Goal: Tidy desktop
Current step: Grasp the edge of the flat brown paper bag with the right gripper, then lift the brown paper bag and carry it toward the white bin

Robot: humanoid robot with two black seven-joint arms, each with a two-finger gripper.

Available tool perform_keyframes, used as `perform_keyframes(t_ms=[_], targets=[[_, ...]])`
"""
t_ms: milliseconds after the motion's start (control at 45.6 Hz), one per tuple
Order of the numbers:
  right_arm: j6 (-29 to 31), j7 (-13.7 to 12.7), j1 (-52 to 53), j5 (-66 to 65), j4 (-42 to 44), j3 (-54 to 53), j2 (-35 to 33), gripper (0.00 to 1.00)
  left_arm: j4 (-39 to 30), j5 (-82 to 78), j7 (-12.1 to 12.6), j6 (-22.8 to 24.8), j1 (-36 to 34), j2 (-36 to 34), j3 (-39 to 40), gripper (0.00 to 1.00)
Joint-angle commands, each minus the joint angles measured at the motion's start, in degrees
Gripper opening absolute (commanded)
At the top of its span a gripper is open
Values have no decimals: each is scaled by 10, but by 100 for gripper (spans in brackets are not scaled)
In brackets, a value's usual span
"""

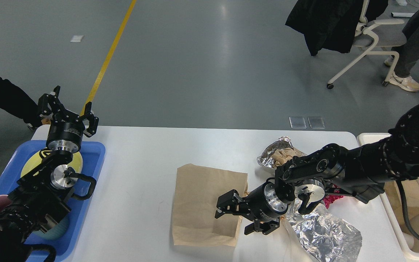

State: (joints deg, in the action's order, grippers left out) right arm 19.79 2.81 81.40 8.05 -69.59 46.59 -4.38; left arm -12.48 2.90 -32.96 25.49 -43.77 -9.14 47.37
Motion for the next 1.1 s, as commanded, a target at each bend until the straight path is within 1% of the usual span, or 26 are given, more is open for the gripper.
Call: perform_keyframes(t_ms=[0,22,66,110,153,197,219,307,745,876,964,1074], targets=[[-10,0,-12,-1,9,0,8,98,0,0,0,0,0,0,0,96],[-12,0,-12,-1,9,0,7,93,0,0,0,0,-1,0,0,96],[-11,0,-13,-2,9,0,7,78,0,0,0,0,0,0,0,96],[-6,-1,-14,-3,9,1,7,55,0,0,0,0,0,0,0,96],[-1,-1,-14,-4,5,3,8,27,0,0,0,0,0,0,0,96],[8,-1,-13,-4,2,3,7,2,0,0,0,0,0,0,0,96],[15,-1,-13,-5,2,3,7,0,0,0,0,0,0,0,0,96],[36,-1,-14,-8,4,3,5,0,0,0,0,0,0,0,0,96],[39,-1,-7,-8,6,1,7,0,0,0,0,0,0,0,0,96],[49,-2,-3,-8,2,2,4,0,0,0,0,0,0,0,0,96],[66,-2,0,-15,2,4,3,0,0,0,0,0,0,0,0,96],[125,-2,31,-41,-12,3,0,0,0,0,0,0,0,0,0,96]])
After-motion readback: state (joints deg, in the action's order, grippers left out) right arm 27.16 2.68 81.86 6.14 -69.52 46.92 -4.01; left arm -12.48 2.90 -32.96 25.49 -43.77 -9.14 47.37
